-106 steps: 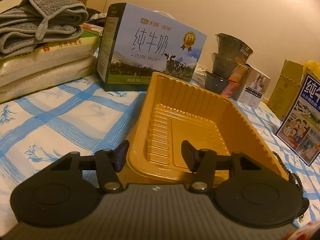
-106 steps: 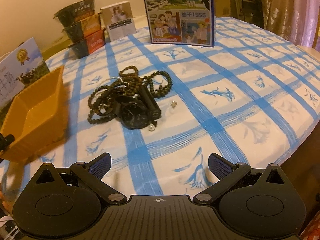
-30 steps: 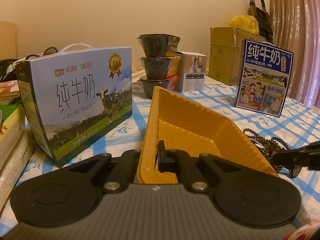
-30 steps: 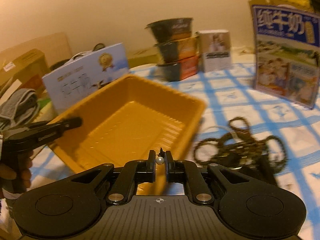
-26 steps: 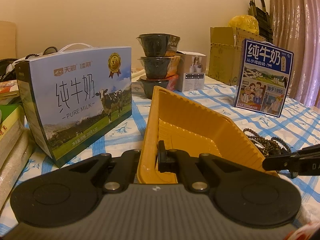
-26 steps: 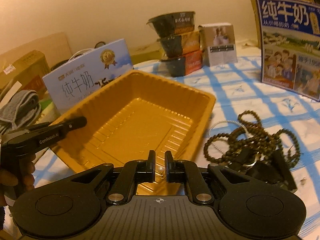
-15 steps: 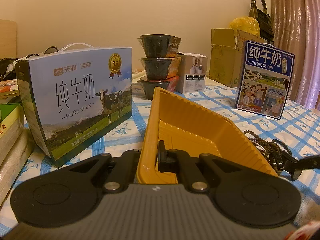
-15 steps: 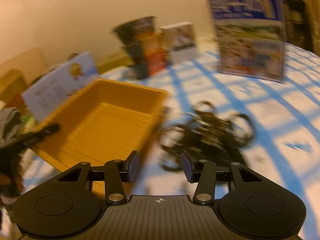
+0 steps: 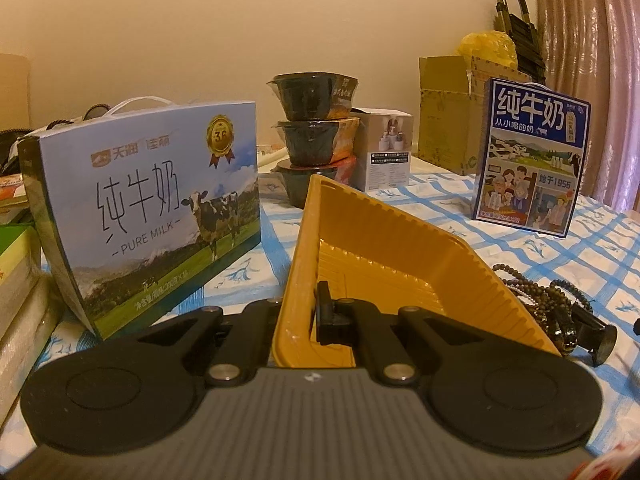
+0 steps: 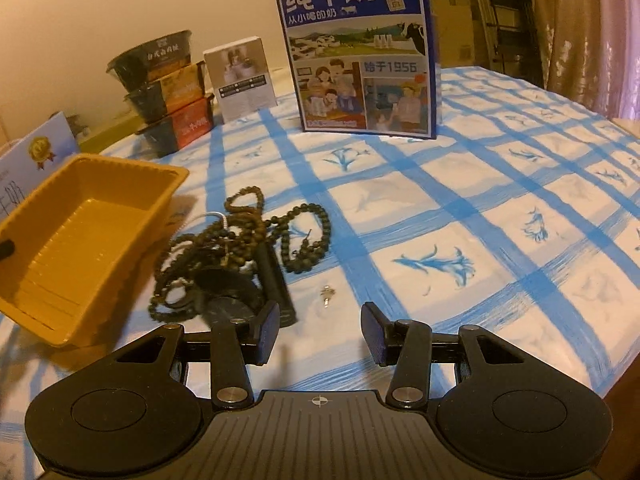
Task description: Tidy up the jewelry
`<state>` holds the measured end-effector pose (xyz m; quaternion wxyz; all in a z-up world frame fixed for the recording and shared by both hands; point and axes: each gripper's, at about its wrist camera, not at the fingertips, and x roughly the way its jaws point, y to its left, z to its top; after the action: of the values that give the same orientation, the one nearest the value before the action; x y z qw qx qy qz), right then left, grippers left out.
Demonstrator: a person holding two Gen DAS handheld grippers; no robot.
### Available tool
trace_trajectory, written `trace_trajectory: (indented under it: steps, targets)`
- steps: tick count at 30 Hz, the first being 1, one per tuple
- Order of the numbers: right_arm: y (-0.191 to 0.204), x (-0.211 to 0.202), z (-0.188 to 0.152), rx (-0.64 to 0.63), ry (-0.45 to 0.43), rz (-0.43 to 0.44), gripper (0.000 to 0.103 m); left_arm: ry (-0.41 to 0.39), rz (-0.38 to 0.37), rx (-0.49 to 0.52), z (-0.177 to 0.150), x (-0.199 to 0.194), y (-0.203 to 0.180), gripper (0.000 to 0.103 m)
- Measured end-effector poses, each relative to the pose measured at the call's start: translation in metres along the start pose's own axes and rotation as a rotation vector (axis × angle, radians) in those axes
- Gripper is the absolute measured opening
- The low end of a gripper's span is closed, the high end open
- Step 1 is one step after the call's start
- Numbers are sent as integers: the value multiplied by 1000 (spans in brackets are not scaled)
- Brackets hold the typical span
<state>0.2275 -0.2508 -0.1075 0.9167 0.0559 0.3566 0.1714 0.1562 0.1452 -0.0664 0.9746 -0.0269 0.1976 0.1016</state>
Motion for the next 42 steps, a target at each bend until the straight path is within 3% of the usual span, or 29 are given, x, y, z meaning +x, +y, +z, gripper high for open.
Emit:
trace_trajectory:
  steps: [10,18,20,27,30,35,39,42]
  targets:
    - [-2,38,11,-76,27,-23,25,2,-5,17,1,10,1,4]
    - [7,57,11,-144,55,-41,17,-1,-11,20,2,14,2,4]
    - [9,60,10,-161,58,-54,10,-1,-12,20,2,14,2,4]
    - [15,55,15,-184,23,-70,9,-2,-14,21,3,15,2,4]
    - [25,39,29,-156,-29,1,9,-1,-14,20,2,16,2,4]
    - [67,17,48,-188,-95,196,9,-3,-16,17,2,16,2,4]
    - [103,18,50,-220,-77,334,9,-3,-20,14,2,16,2,4]
    - [127,26,43,-250,-43,386,9,-3,-20,10,1,15,2,4]
